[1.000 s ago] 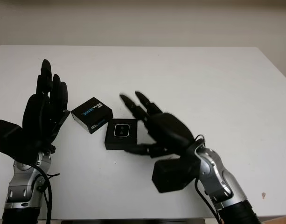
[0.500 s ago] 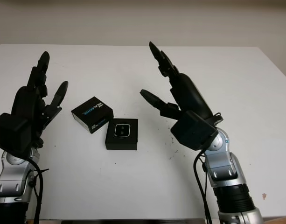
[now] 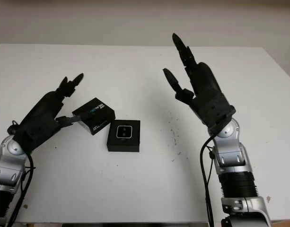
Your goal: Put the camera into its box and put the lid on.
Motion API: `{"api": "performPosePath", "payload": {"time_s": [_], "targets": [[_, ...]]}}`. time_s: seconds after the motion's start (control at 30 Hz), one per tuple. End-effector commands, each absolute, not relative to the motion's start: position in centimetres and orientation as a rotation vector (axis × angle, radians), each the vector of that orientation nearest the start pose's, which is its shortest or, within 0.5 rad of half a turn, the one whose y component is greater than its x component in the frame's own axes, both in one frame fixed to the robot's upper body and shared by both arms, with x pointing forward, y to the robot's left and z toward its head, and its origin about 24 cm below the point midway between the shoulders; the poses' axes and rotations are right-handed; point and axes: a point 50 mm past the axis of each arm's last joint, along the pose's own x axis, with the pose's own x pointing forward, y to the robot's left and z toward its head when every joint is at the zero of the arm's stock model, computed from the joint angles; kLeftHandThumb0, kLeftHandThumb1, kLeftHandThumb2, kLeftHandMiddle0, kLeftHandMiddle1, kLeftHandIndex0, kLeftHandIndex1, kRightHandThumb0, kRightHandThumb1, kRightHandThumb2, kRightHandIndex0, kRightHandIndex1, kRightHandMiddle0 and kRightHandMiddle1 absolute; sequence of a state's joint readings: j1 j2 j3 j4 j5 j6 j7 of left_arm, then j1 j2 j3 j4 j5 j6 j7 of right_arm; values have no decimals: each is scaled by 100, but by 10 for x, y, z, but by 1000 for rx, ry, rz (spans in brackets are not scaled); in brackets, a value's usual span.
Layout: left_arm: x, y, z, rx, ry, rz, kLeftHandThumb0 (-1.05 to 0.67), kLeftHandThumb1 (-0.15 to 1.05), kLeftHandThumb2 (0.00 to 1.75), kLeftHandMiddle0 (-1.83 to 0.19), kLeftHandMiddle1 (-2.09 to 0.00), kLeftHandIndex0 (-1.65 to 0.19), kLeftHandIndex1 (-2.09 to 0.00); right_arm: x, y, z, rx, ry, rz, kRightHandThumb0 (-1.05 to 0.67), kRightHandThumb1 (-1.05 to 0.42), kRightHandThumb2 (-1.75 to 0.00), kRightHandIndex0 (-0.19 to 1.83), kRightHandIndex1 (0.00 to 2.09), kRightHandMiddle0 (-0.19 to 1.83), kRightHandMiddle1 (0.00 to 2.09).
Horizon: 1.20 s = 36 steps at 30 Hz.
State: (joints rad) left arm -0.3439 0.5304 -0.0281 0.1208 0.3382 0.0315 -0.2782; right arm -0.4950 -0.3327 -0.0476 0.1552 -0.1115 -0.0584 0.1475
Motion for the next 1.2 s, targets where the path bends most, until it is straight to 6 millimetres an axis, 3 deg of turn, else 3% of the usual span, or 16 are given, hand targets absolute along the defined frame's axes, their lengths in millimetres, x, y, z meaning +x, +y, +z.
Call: {"api": "performPosePath", "payload": {"time_s": [0.0,0.13,0.3,0.87,1.17], "targets": [[319,217,129,917,-75,-230,-80,95,4,3,-2,5,-4,336,-187,175,-395,-386,103,-67,-105,-61,-5,6,-10,14],[323,212,125,933,-51,-272,-83,94,4,7,-2,7,-4,339,-189,175,-246,-361,105,-64,-105,-65,-10,4,-17,11],[325,205,118,955,-16,-295,-79,91,4,13,-3,8,-4,340,-190,171,-195,-342,105,-64,-105,-66,-13,3,-19,11],[329,202,101,1118,16,-234,-67,91,5,13,-6,4,-6,337,-190,164,-211,-324,107,-65,-105,-68,-11,4,-17,10],[329,202,93,1014,-30,-218,-54,90,5,5,-7,-7,-9,337,-190,162,-216,-327,126,-63,-105,-71,-12,4,-18,11]]}}
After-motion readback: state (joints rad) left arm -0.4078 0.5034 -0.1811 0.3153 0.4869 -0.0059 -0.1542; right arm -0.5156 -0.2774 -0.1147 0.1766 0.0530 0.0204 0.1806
